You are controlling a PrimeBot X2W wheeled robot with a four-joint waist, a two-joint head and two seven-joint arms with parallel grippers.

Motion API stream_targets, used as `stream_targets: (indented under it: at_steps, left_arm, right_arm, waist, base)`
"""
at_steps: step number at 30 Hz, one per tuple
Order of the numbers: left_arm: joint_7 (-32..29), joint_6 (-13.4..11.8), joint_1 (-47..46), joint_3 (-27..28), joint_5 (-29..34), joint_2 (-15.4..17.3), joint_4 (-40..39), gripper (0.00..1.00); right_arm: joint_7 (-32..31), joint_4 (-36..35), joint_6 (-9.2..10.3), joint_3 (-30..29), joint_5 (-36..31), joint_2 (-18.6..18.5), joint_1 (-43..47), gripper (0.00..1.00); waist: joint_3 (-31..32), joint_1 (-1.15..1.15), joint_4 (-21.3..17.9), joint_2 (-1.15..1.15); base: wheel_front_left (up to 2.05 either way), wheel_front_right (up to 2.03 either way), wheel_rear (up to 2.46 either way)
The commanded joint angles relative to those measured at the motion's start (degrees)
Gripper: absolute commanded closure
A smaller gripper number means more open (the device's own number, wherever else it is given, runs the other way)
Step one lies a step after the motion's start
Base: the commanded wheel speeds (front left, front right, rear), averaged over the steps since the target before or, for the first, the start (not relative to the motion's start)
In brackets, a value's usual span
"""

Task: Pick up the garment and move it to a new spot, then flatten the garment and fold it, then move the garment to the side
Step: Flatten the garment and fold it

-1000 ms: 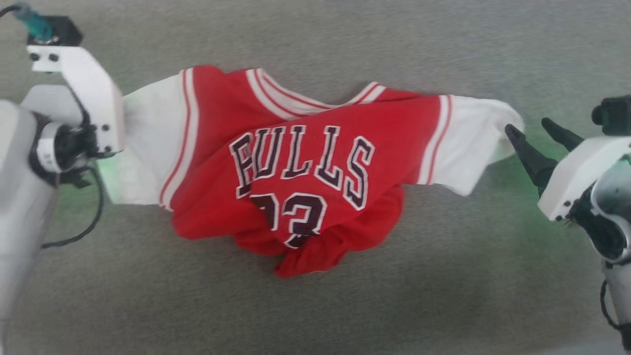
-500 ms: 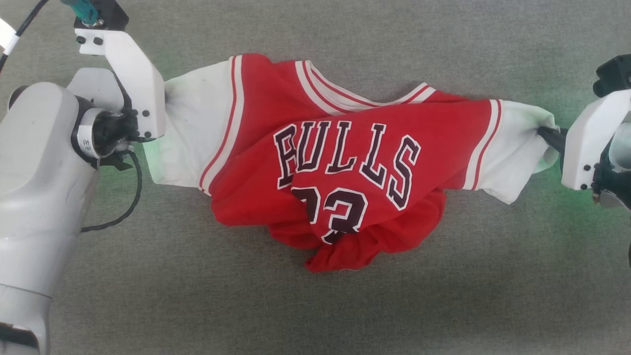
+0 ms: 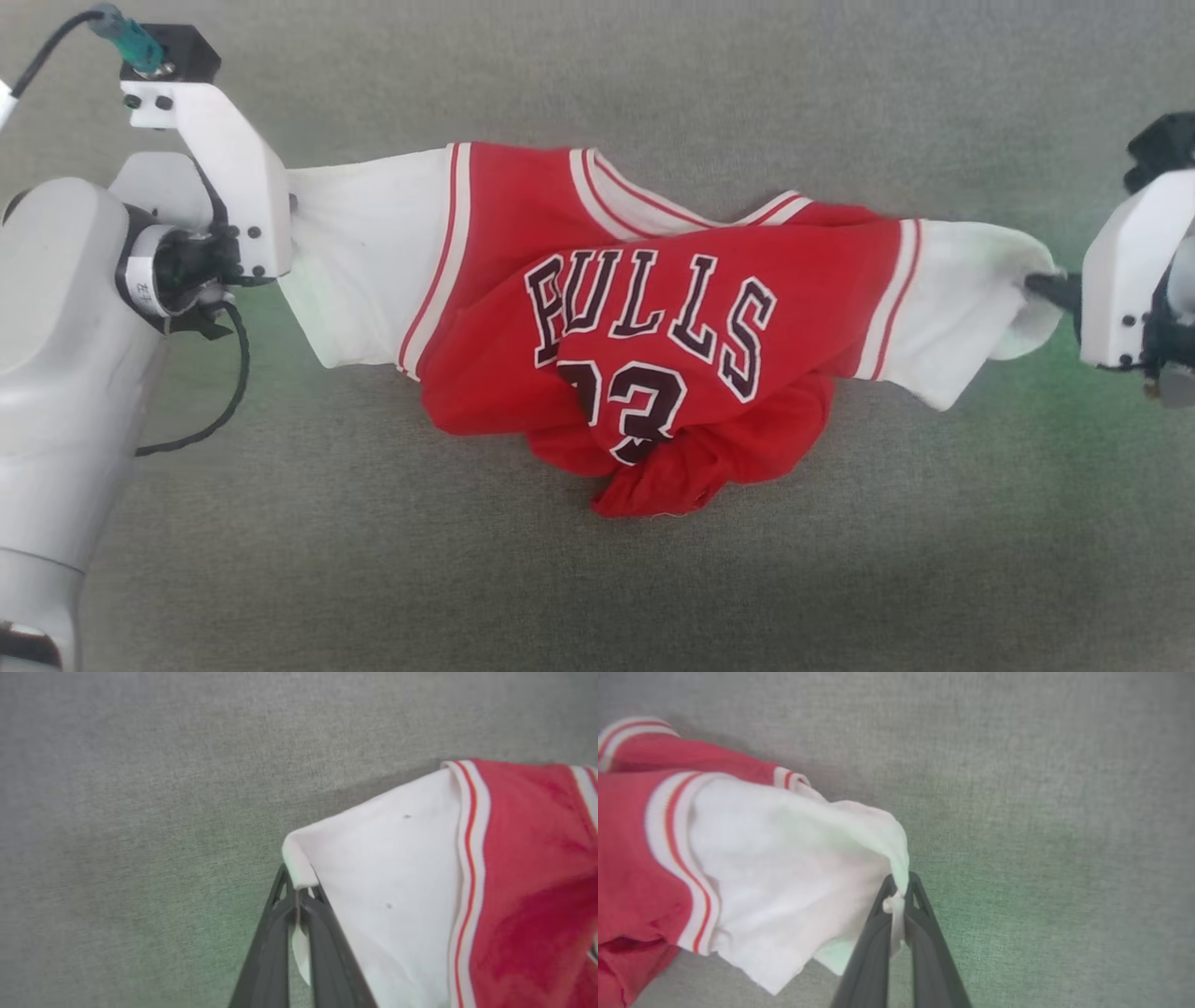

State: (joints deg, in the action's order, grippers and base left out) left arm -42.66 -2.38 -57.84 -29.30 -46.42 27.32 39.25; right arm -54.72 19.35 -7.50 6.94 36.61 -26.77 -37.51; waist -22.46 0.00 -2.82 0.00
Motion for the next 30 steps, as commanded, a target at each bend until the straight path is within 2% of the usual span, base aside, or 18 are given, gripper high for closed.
stream_targets:
  at_steps: [1, 8, 17, 30]
  left_arm:
    - [0.65, 0.26, -0.25, 0.37, -0.33, 0.74, -0.45, 1.0]
    - [1.47, 0.83, -1.19, 0.81, -0.44, 1.56, -2.89, 1.0]
    - [1.33, 1.46, -5.18, 1.67, -0.26, 3.36, -7.98, 1.0]
    - [1.56, 1.42, -11.97, 4.08, 0.03, 6.53, -13.78, 1.0]
  right_arm:
    - [-0.52, -1.19, 0.02, -0.93, 0.19, 0.07, -0.41, 1.0]
    - [-0.73, -3.65, 0.02, -1.46, -1.22, 0.43, -3.54, 1.0]
    - [0.29, -5.09, 0.02, 0.56, -2.97, 1.29, -10.94, 1.0]
    - [9.55, 0.73, 0.02, 8.88, -1.88, 1.02, -24.88, 1.0]
  waist:
    - [1.98, 0.0, 0.48, 0.0]
    - [6.69, 0.0, 1.34, 0.0]
    - [13.43, 0.0, 1.92, 0.0]
    - [18.58, 0.0, 1.95, 0.0]
  base:
    - [0.0, 0.0, 0.0]
    - [0.0, 0.0, 0.0]
    - [0.0, 0.0, 0.0]
    - [0.0, 0.0, 0.0]
